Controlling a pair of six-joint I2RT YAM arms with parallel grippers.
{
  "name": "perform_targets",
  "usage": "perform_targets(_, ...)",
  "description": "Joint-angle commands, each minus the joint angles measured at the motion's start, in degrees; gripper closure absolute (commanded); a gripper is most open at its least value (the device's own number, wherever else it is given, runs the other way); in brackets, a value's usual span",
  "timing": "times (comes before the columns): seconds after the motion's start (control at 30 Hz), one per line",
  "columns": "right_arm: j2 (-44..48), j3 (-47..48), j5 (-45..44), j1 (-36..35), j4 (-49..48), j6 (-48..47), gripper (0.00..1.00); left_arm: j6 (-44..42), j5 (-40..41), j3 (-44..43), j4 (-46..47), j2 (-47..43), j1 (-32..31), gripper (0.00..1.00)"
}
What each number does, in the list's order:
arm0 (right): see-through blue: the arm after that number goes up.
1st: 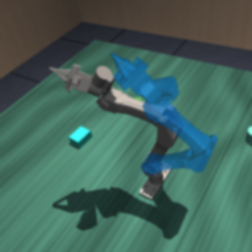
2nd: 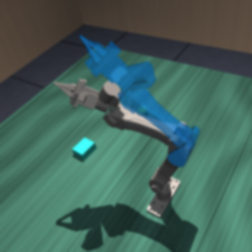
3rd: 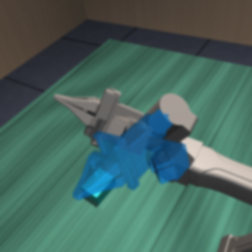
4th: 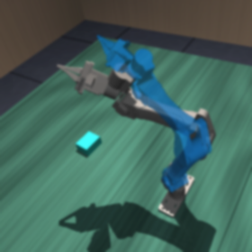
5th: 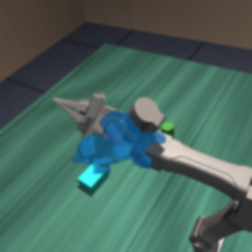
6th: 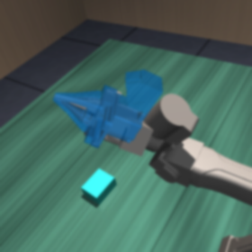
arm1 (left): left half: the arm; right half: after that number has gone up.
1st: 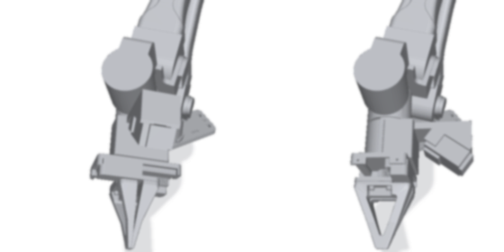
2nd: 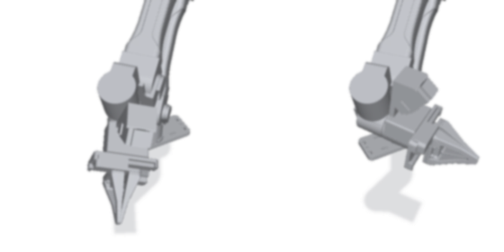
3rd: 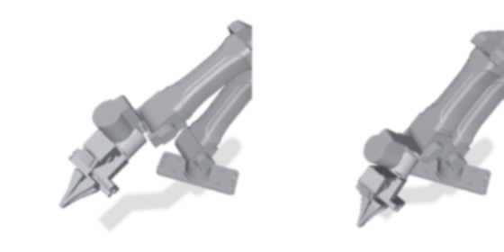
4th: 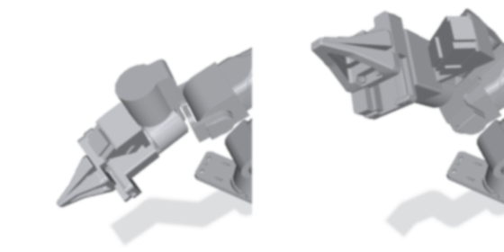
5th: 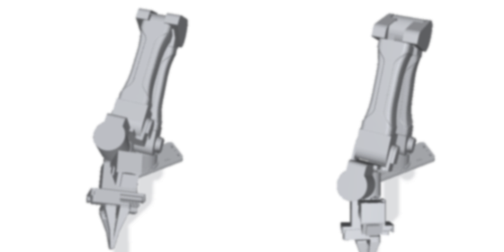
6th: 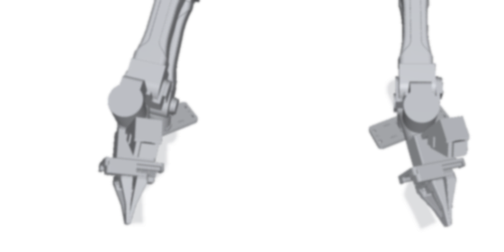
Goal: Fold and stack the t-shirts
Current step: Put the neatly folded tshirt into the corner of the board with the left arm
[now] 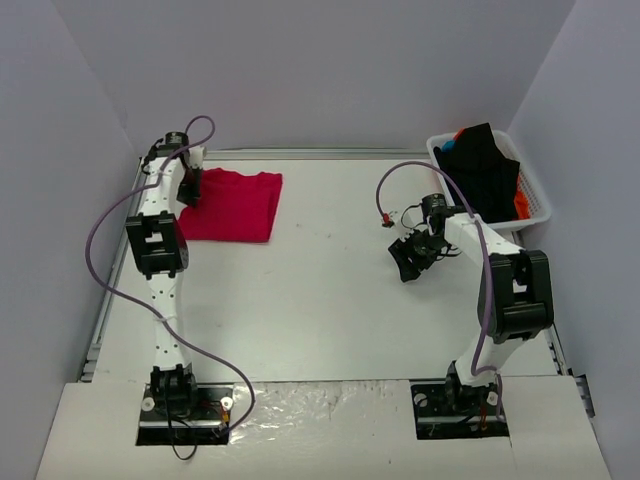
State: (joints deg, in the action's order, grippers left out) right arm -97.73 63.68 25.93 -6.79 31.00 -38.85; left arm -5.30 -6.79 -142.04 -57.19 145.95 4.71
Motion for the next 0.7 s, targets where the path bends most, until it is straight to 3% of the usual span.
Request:
perform_targets(0.0,0.18,-0.31,0.78,0.28,1.43,-0.09,0.5,-1.73,4.15,-3.51,-1.62,-1.81,4.07,0.98)
perform_targets(0.33,-2.37,-0.4,0.61,0.28,1.34,-0.17,0.5,-2.17,9.68,0.27,6.73,-2.43,6.98,0.98)
perform_targets(0.67,-3.86,-0.57,-0.01,0.28,1.43,-0.52,0.5,-0.77,13.21,-2.01,10.35,0.82,8.12,0.98)
